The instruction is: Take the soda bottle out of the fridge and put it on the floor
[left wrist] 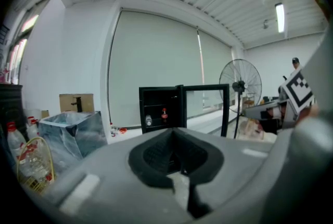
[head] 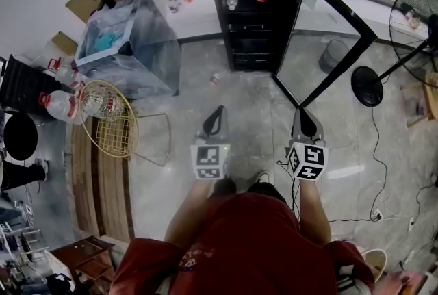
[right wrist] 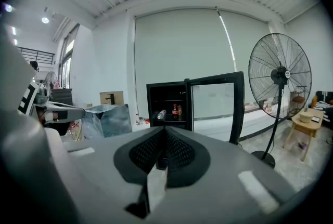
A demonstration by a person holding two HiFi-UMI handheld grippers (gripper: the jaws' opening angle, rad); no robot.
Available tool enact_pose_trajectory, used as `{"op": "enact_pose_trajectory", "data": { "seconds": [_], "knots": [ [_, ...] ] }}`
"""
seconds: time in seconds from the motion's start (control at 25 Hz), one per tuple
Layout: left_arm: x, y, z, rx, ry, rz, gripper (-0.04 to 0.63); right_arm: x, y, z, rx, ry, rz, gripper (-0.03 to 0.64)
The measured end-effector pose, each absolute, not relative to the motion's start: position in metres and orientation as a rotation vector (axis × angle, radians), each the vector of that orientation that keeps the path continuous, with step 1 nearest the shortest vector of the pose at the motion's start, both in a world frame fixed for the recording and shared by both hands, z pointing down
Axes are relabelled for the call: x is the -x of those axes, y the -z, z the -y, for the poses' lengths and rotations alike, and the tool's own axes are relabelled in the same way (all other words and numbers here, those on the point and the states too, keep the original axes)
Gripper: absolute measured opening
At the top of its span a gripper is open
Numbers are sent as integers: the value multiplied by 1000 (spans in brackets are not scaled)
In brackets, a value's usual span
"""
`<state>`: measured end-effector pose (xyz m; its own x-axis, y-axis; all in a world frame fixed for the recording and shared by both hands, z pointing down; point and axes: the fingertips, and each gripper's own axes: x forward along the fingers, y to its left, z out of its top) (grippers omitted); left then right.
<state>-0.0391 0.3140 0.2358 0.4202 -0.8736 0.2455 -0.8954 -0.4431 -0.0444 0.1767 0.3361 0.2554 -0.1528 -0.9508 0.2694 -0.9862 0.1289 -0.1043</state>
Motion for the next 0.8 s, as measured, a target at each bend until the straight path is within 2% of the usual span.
{"op": "enact_pose_trajectory", "data": {
  "seconds": [0.52,0.8],
  "knots": [
    [-30,-251,-337,-2531,-408,1647,0,-237,-280,-352,-1884,-441,2298,0],
    [-39,-258,-333,-2508,-412,1659,0,-246,-288,-343,-1859,-449,2298,0]
  ]
}}
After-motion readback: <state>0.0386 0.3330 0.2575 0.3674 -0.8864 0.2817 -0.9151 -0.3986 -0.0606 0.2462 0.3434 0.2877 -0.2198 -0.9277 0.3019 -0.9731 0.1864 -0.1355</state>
